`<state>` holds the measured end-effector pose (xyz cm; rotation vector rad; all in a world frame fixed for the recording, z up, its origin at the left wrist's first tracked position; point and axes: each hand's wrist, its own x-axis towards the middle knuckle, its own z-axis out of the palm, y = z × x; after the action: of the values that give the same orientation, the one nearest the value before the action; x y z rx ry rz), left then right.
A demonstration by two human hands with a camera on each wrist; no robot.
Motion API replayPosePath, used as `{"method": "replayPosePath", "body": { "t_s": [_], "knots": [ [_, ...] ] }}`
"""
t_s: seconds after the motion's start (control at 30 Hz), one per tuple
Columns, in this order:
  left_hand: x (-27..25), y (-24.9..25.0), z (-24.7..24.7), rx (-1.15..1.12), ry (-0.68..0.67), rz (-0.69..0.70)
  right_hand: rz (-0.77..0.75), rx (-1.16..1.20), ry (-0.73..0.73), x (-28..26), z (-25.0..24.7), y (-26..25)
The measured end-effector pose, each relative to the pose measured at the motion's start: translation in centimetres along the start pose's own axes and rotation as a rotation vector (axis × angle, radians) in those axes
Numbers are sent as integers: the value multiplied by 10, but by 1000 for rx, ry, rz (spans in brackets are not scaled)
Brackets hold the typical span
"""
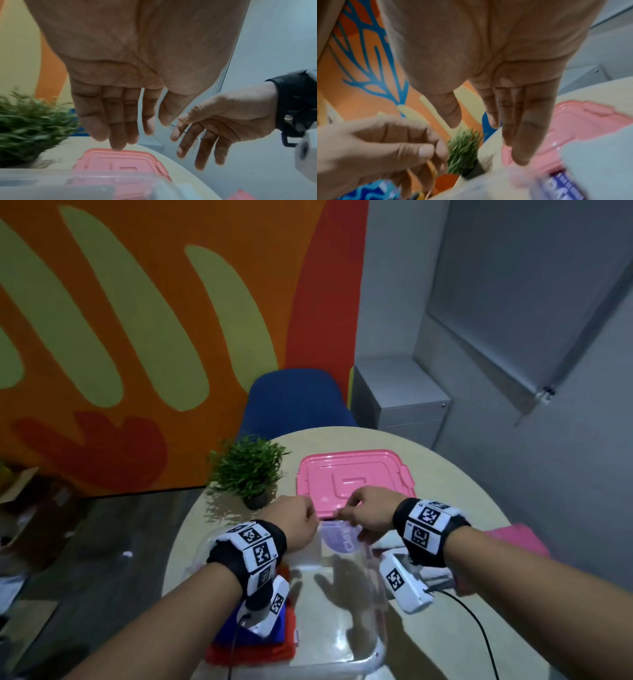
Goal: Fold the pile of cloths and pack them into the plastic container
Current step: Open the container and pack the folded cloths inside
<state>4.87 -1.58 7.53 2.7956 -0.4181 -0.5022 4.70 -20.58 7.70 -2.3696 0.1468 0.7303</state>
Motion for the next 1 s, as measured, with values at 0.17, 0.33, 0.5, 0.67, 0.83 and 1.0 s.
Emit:
{"method": "replayPosePath", "body": {
  "t_s": [0.17,0.33,0.5,0.67,0.83,1.0],
  "knots": [
    [32,102,24,-113,-48,79,65,84,199,-18,-82,94],
    [66,195,71,-201,-208,36,228,44,320,-26,-132,209],
    [98,240,148,-230,-444,-114,425,231,283,-23,-137,307],
    [107,251,212,-408,-562,-284,484,480,115,-8,-107,369],
    [109,248,239,-858,-662,-526,476,731,69,11,-87,398],
    [114,256,259,-1183,-642,-591,454,765,65,21,-89,400]
  ]
}}
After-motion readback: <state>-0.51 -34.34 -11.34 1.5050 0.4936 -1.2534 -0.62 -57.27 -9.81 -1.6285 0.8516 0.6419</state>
